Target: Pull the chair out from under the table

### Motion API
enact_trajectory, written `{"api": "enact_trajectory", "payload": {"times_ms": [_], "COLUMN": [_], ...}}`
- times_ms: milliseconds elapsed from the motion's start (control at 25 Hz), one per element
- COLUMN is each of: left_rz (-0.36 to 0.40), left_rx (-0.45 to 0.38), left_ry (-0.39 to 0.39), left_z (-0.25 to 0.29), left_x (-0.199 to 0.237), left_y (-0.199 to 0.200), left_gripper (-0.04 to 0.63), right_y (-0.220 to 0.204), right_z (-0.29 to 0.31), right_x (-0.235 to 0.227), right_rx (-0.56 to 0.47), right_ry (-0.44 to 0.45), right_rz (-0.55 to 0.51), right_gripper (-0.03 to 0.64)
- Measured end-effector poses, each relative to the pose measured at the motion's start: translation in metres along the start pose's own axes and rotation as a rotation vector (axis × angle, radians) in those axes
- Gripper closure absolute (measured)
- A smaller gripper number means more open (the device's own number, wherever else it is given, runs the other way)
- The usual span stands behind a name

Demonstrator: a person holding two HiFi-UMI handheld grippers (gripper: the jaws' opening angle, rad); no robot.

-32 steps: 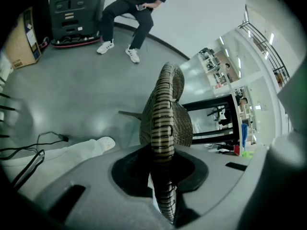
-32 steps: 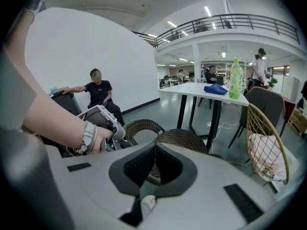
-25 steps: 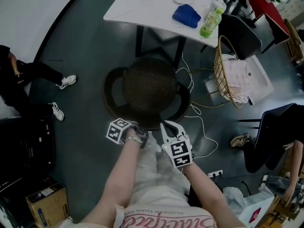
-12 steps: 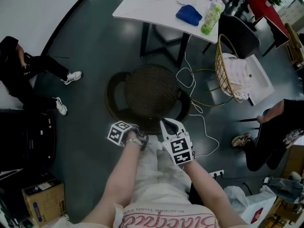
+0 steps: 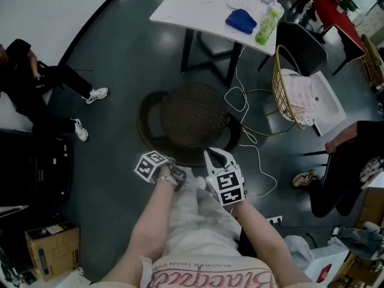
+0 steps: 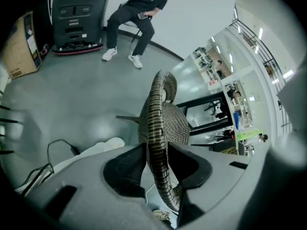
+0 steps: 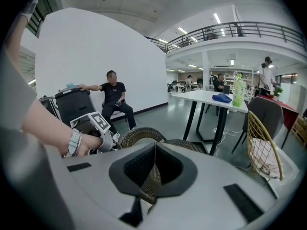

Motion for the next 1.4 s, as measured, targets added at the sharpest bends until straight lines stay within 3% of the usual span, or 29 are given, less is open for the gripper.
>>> {"api": "enact_trajectory", "payload": {"times_ms": [200, 440, 560, 760, 960, 1040, 1160, 1400], "left_rz": [0.094, 0.354, 0.444, 0.659, 0.914, 0.984, 1.084, 1.305], "left_rx": [0.007, -0.034, -0.079, -0.158, -0.281, -0.334, -0.415, -0.550], "left_ry": [-0.068, -0.153, -0.238, -0.447, -0.611, -0.667, -0.719, -0.795], "left_z": [-0.027, -0.065, -0.084, -0.114, -0.151, -0.166, -0.186, -0.221], "left_x": [-0.015, -0.064, -0.103, -0.190, -0.272, -0.298, -0.330, -0.369], "left_y": [0.003, 0.022, 0.033, 0.048, 0.052, 0.052, 0.051, 0.032], "left_gripper": [0.440, 0.437, 0.437, 0.439, 0.453, 0.477, 0.538, 0.587], "right_y": [0.031, 0.082, 0.105, 0.143, 0.181, 0.196, 0.217, 0.237], "right_z": [-0.001, 0.004, 0.005, -0.006, -0.025, -0.035, -0.052, -0.082], "right_x": [0.004, 0.005, 0.006, 0.006, -0.004, -0.007, -0.012, -0.022], "right_rx": [-0.055, -0.140, -0.174, -0.231, -0.298, -0.338, -0.401, -0.471], "right_ry": [0.003, -0.017, -0.023, -0.026, -0.025, -0.026, -0.040, -0.109], "right_rz": [-0.029, -0.038, -0.059, -0.084, 0.024, 0.045, 0.052, 0.026], "right_gripper": [0.612, 0.612, 0.612, 0.612, 0.612, 0.612, 0.612, 0.612]}}
Point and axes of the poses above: the fingertips, and each gripper's own axes: z forward along the fingers, x to its left, y out of its top, the point moved 1 cm from there along -z, backward along the fingers, and after that the axes turned 7 degrees about -y, right-handed, at the moved point
